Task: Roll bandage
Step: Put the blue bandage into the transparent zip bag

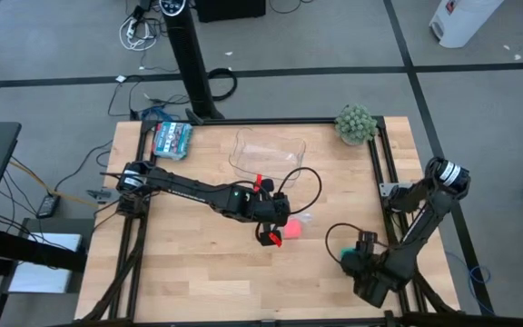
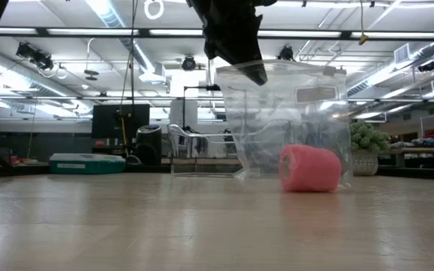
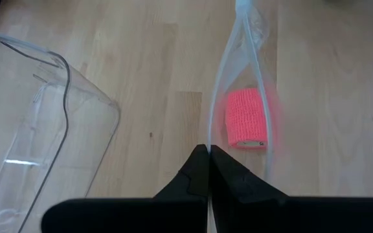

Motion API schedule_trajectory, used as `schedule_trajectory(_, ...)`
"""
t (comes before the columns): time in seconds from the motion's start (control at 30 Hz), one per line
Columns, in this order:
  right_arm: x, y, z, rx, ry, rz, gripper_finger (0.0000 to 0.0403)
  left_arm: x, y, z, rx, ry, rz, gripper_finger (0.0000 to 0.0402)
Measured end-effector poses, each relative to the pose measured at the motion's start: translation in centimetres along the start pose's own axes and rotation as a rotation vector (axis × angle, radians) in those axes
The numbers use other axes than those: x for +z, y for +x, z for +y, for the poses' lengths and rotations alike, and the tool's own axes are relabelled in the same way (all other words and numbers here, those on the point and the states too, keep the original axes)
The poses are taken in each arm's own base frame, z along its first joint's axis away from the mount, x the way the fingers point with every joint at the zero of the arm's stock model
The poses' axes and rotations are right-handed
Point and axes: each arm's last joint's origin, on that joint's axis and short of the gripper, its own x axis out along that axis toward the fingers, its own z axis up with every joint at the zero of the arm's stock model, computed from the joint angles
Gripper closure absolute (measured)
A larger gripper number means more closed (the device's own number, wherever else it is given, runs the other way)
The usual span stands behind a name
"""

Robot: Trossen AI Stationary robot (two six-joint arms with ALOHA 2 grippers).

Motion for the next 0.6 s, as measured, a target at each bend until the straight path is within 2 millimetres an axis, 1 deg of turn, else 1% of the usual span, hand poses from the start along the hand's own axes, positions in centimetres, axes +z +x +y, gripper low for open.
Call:
schedule_trajectory(0.2, -0.1, 2.1, 0.1, -0.113, -0.104, 0.049, 0.0150, -0.2, 0.0, 0.0, -0.002, 0.007, 0.020, 0.0396)
schedule_trajectory(0.27, -0.2, 2.2, 0.0, -0.135, -0.131, 0.057, 0.0146, -0.2, 0.0, 0.0, -0.004, 0.008, 0.022, 0.0396)
schedule_trajectory(0.4, -0.1, 2.1, -0.1, -0.161, -0.188, 0.016, 0.0145, -0.2, 0.0, 0.0, -0.007, 0.008, 0.024, 0.0396)
schedule_trajectory(0.6, 0.2, 2.1, 0.2, -0.142, -0.311, -0.025, 0.0151, -0.2, 0.0, 0.1, -0.005, 0.007, 0.026, 0.0396)
